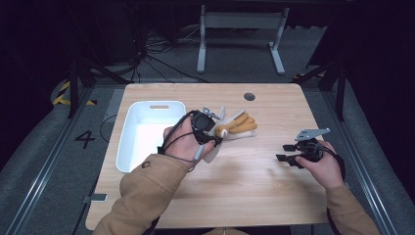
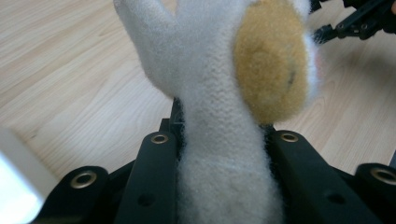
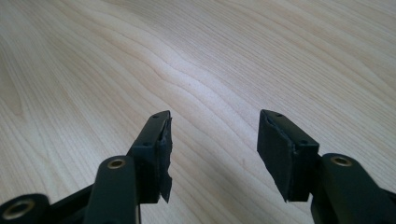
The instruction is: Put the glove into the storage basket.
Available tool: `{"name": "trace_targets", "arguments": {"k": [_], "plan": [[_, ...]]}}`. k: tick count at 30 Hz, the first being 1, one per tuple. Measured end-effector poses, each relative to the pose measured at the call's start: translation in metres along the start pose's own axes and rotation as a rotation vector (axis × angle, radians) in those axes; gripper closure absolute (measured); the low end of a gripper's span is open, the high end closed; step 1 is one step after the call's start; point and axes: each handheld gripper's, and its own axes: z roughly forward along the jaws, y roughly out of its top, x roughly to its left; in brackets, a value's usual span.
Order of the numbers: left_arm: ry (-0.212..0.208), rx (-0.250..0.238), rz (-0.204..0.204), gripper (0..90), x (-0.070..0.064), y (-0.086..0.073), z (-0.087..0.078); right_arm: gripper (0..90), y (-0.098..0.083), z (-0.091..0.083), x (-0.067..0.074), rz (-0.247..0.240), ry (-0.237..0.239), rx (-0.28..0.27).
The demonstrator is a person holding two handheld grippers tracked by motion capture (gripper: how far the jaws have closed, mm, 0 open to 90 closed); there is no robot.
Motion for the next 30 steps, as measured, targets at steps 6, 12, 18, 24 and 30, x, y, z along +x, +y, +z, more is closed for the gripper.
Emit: {"name": "trace_targets", "arguments": {"k": [6, 12, 18, 24, 30], "plan": [[0.058, -0.002, -0.061, 72.4, 0.015, -0.003, -0.023, 45.8, 0.007, 0.009, -0.003, -0.004, 0.013, -0.001], [0.101, -0.015, -0.134, 72.3, 0.028, -0.008, -0.044, 45.6, 0.012, 0.017, -0.003, -0.012, 0.027, 0.009], [0.129, -0.018, -0.201, 72.3, 0.043, -0.014, -0.056, 45.3, 0.012, 0.021, -0.002, -0.012, 0.034, 0.014], [0.167, 0.003, -0.268, 72.3, 0.06, -0.02, -0.07, 45.1, 0.009, 0.021, -0.004, -0.002, 0.029, 0.02], [0.205, 0.005, -0.321, 72.3, 0.074, -0.026, -0.08, 44.7, 0.004, 0.02, -0.005, 0.01, 0.023, 0.027]]}}
